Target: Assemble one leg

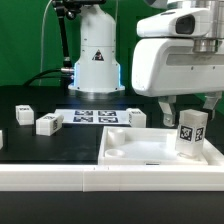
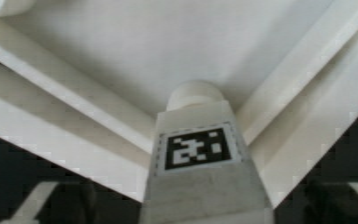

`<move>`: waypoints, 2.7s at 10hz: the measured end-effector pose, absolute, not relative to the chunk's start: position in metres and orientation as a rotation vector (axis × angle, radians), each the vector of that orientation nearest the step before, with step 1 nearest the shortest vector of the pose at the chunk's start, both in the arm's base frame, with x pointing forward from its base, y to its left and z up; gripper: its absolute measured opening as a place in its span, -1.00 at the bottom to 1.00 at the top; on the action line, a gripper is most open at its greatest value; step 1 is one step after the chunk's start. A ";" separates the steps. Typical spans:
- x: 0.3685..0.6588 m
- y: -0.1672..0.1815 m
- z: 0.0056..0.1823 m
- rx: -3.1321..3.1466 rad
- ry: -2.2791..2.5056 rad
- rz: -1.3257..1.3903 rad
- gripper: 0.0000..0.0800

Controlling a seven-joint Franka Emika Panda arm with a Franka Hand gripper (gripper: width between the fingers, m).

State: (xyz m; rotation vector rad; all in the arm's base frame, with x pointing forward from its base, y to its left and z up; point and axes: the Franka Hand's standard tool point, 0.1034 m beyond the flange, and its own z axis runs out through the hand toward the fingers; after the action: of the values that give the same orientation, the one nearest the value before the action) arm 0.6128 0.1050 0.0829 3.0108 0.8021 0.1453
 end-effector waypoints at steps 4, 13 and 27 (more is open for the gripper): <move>0.613 0.105 0.083 3.014 0.793 0.145 -0.27; 0.612 0.119 0.081 3.184 -0.414 0.217 -0.27; 0.612 0.121 0.084 3.132 -0.663 0.147 0.62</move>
Offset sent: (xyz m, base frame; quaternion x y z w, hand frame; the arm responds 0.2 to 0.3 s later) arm 0.0000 0.0000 0.0000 0.0000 0.0000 0.0000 1.0000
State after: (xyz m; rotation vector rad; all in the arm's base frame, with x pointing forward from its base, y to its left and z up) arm 0.6118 0.1211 0.0837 3.1322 -0.6633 0.1468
